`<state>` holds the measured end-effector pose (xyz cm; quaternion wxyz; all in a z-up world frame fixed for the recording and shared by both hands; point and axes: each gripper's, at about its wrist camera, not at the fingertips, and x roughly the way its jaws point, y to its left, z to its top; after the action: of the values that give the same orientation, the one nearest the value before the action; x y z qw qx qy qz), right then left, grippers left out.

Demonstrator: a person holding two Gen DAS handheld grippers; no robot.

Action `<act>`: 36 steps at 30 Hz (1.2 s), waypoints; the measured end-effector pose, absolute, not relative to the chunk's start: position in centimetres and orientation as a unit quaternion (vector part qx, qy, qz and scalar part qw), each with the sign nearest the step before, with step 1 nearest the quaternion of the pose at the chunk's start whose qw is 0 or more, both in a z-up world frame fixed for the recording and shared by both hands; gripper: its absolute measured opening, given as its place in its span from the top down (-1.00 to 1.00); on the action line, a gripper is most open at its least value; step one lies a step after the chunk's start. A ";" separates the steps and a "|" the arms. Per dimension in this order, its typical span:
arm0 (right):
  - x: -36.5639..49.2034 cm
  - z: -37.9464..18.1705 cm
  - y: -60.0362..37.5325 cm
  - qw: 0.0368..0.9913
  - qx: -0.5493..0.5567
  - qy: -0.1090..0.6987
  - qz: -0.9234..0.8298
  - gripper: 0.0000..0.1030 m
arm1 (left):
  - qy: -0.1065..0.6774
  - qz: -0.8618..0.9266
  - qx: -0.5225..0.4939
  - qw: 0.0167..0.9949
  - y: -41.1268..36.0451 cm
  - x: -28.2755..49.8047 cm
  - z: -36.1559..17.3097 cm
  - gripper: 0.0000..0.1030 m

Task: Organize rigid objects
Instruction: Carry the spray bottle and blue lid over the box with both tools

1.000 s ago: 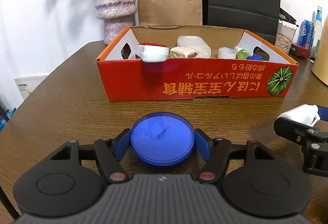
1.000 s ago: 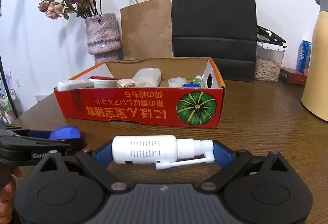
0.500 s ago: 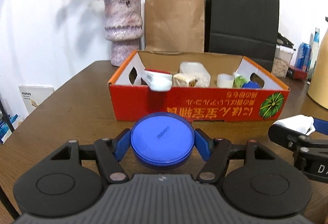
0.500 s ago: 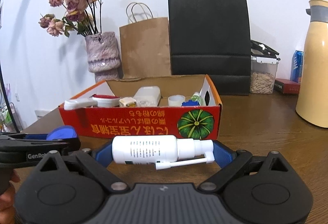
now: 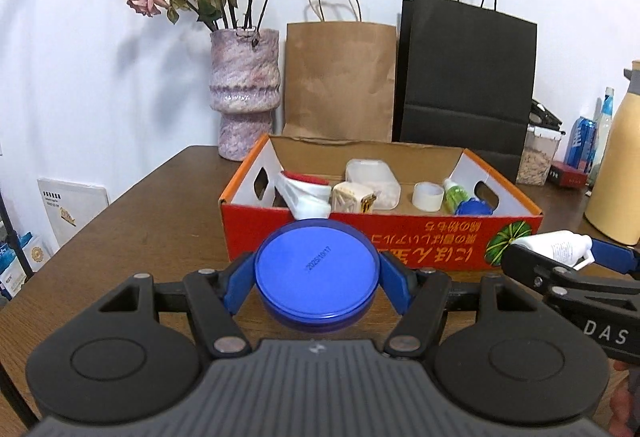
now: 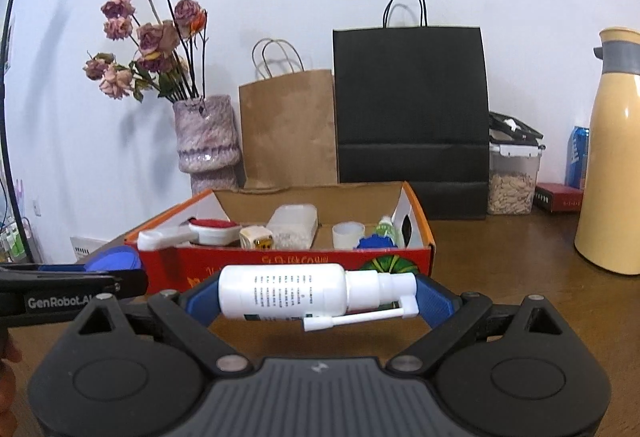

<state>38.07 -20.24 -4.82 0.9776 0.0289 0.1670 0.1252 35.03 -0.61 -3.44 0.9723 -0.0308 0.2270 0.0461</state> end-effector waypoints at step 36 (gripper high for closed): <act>46.9 -2.8 -18.9 0.985 0.050 0.115 0.122 -0.88 | 0.190 0.081 -0.058 0.977 0.0 44.5 -0.6 -0.31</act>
<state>46.87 -18.87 -2.77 0.9846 0.0502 0.1146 0.1219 44.53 0.02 -0.62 0.9768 -0.0584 0.1898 0.0805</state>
